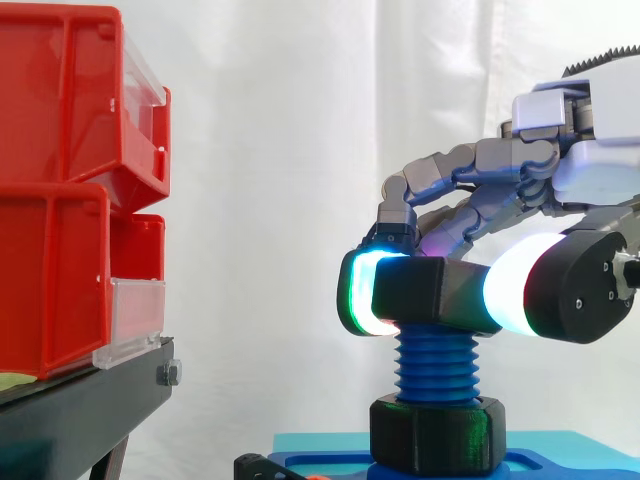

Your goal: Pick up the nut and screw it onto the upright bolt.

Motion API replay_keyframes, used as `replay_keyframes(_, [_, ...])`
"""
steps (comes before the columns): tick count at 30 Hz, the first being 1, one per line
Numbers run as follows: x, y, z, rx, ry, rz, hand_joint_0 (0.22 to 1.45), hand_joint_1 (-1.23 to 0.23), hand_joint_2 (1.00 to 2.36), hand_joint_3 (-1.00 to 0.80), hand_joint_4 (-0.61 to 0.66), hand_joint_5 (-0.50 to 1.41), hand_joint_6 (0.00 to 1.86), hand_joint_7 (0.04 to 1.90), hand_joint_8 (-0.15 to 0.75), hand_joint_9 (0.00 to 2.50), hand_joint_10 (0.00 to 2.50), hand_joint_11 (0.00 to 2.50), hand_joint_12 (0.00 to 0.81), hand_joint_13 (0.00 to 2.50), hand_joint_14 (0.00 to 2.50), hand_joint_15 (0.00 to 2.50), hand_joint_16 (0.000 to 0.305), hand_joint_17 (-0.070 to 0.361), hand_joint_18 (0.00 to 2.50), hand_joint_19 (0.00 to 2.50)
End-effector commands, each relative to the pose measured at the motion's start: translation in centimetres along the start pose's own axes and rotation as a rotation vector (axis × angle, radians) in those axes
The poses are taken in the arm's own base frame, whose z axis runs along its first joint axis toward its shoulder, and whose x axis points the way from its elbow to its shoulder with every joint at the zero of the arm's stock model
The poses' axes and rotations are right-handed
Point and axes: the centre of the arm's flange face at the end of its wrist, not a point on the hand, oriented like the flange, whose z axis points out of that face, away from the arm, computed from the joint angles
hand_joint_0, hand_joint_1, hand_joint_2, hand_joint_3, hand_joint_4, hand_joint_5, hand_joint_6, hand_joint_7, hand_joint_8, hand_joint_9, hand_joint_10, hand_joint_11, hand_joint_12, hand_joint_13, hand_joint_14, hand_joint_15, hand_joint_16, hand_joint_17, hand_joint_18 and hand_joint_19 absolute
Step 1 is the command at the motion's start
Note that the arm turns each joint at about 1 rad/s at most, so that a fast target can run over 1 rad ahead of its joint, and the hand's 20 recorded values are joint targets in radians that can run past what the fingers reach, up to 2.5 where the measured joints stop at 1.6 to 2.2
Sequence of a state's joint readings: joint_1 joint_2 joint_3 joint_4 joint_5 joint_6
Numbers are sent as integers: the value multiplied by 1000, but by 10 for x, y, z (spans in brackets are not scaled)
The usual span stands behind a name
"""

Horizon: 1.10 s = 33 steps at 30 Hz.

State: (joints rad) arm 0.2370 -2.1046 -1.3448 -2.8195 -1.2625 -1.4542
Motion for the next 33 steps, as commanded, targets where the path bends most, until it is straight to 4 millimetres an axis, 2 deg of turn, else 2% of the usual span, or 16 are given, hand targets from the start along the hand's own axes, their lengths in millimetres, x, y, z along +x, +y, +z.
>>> replay_keyframes(1, [-3,1,1,-1,-5,2,555,-539,1006,-445,301,-184,568,1256,310,487,5,152,376,426,0,0,50,112,396,69])
replay_keyframes(7, [-12,2,3,2,6,1,555,-539,1005,-443,300,-184,567,1260,309,486,5,156,375,427,0,0,50,112,399,67])
replay_keyframes(33, [-12,0,4,1,2,2,555,-539,1005,-443,304,-183,564,1261,308,488,5,157,376,429,0,0,50,112,396,68])
